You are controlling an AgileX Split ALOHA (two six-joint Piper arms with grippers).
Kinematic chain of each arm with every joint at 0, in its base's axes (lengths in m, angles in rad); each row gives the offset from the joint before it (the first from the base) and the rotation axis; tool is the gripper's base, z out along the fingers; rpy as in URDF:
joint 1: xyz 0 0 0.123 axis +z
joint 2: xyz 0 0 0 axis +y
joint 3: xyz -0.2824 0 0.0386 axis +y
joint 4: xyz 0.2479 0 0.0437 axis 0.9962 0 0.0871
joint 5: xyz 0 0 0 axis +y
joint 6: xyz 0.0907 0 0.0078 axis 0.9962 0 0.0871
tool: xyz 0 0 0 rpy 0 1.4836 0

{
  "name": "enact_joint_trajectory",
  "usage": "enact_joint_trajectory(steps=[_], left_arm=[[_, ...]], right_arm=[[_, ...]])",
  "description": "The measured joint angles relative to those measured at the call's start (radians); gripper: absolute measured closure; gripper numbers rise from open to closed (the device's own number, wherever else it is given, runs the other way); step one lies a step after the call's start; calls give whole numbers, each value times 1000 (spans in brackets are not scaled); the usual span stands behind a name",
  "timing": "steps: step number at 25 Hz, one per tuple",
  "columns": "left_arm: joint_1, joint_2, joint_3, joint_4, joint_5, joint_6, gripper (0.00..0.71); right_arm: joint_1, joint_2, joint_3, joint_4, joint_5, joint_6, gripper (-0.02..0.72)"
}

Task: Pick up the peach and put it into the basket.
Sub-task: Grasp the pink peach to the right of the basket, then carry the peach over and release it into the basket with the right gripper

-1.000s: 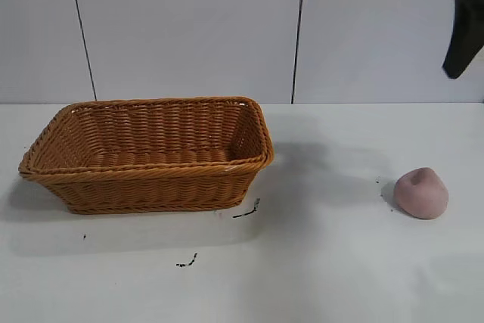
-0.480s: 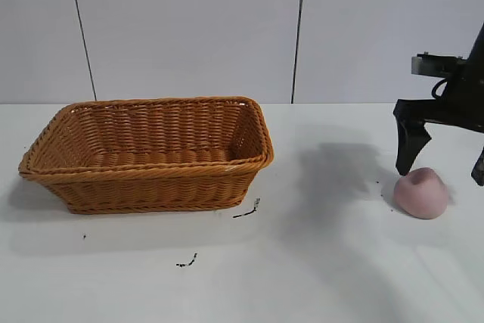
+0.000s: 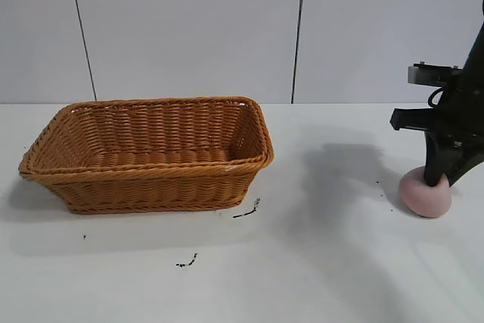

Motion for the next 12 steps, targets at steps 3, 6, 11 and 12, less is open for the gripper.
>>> enact_joint_trajectory(steps=[3, 6, 11, 12], left_arm=[[0, 0, 0, 0, 0, 0, 16], [0, 0, 0, 0, 0, 0, 16], [0, 0, 0, 0, 0, 0, 16], [0, 0, 0, 0, 0, 0, 16]], right_arm=[[0, -59, -75, 0, 65, 0, 722], [0, -120, -186, 5, 164, 0, 722], [10, -148, -376, 18, 321, 0, 722], [21, -146, -402, 18, 337, 0, 722]])
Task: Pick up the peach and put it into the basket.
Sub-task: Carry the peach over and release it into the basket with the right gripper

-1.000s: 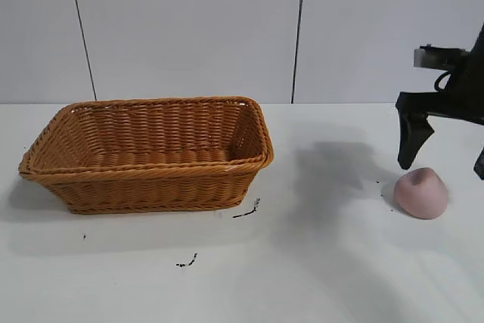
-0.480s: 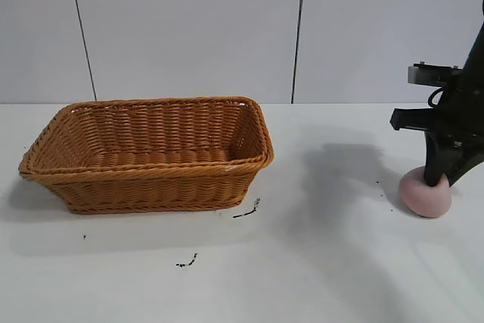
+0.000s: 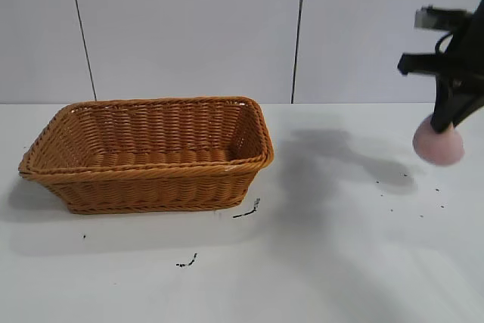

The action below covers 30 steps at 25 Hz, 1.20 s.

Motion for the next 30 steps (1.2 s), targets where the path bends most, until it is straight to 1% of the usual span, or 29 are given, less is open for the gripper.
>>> enact_joint_trajectory(steps=[2, 5, 12, 14, 17, 20, 24, 28, 30], left_arm=[[0, 0, 0, 0, 0, 0, 16], [0, 0, 0, 0, 0, 0, 16], [0, 0, 0, 0, 0, 0, 16], [0, 0, 0, 0, 0, 0, 16], [0, 0, 0, 0, 0, 0, 16], [0, 0, 0, 0, 0, 0, 16], [0, 0, 0, 0, 0, 0, 16], [0, 0, 0, 0, 0, 0, 16], [0, 0, 0, 0, 0, 0, 16]], right_arm=[[36, 9, -65, -2, 10, 0, 722], [123, 40, -164, 1, 13, 1, 722], [377, 187, -370, 7, 20, 12, 722], [443, 238, -397, 10, 4, 13, 722], [517, 312, -402, 13, -54, 13, 722], [562, 396, -402, 15, -126, 13, 722], [584, 508, -402, 16, -188, 13, 722], [584, 569, -402, -1, -206, 15, 720], [584, 571, -402, -9, -205, 15, 696]])
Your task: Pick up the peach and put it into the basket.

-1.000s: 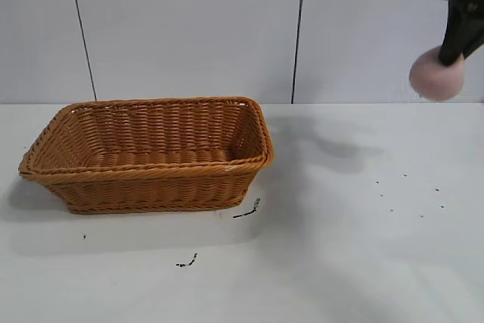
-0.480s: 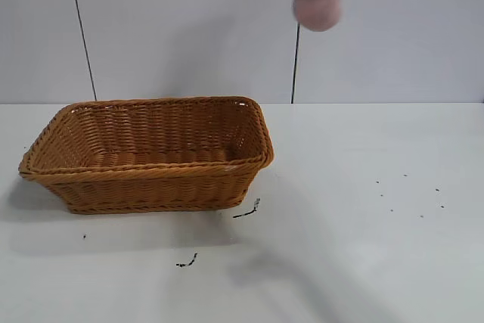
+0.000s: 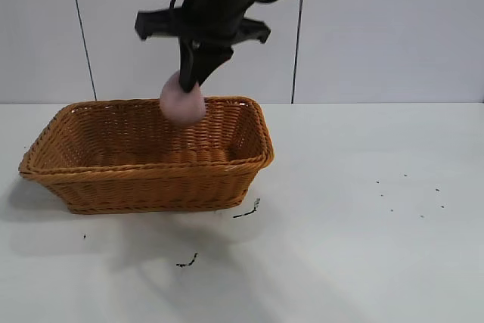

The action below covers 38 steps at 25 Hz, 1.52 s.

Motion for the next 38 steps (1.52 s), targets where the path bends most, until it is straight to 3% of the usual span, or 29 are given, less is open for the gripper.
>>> enact_joint_trajectory(steps=[2, 6, 9, 18, 31, 38], left_arm=[[0, 0, 0, 0, 0, 0, 16], [0, 0, 0, 0, 0, 0, 16], [0, 0, 0, 0, 0, 0, 16], [0, 0, 0, 0, 0, 0, 16], [0, 0, 0, 0, 0, 0, 16], [0, 0, 0, 0, 0, 0, 16]], right_arm=[[0, -1, -2, -1, 2, 2, 593], [0, -1, -34, -2, 57, 5, 177], [0, -3, -117, -6, 107, 2, 48], [-45, -103, -264, -67, 194, 4, 15], [-511, -108, -266, -97, 238, 4, 8], [-601, -162, -211, -99, 240, 6, 8]])
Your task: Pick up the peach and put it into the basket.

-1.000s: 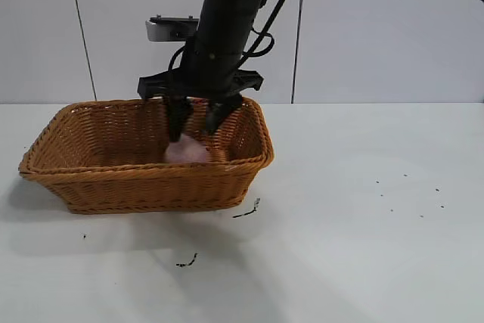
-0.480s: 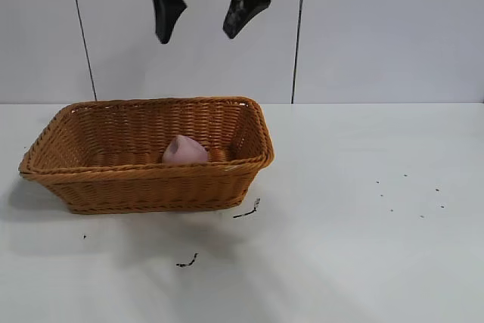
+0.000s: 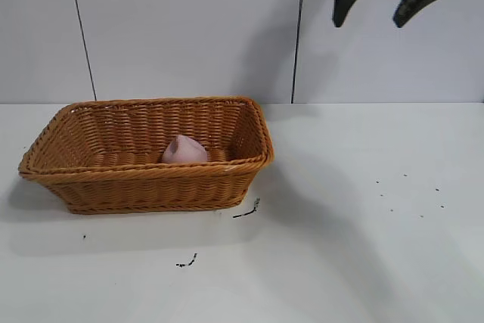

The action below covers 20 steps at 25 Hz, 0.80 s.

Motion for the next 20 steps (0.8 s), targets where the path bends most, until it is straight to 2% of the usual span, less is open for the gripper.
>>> enact_joint_trajectory(steps=[5, 15, 20], left_arm=[[0, 0, 0, 0, 0, 0, 16], [0, 0, 0, 0, 0, 0, 16], [0, 0, 0, -1, 0, 0, 16]], right_arm=[[1, -185, 185, 4, 0, 1, 8], [73, -876, 914, 31, 0, 2, 8], [73, -1205, 1294, 44, -6, 2, 8]])
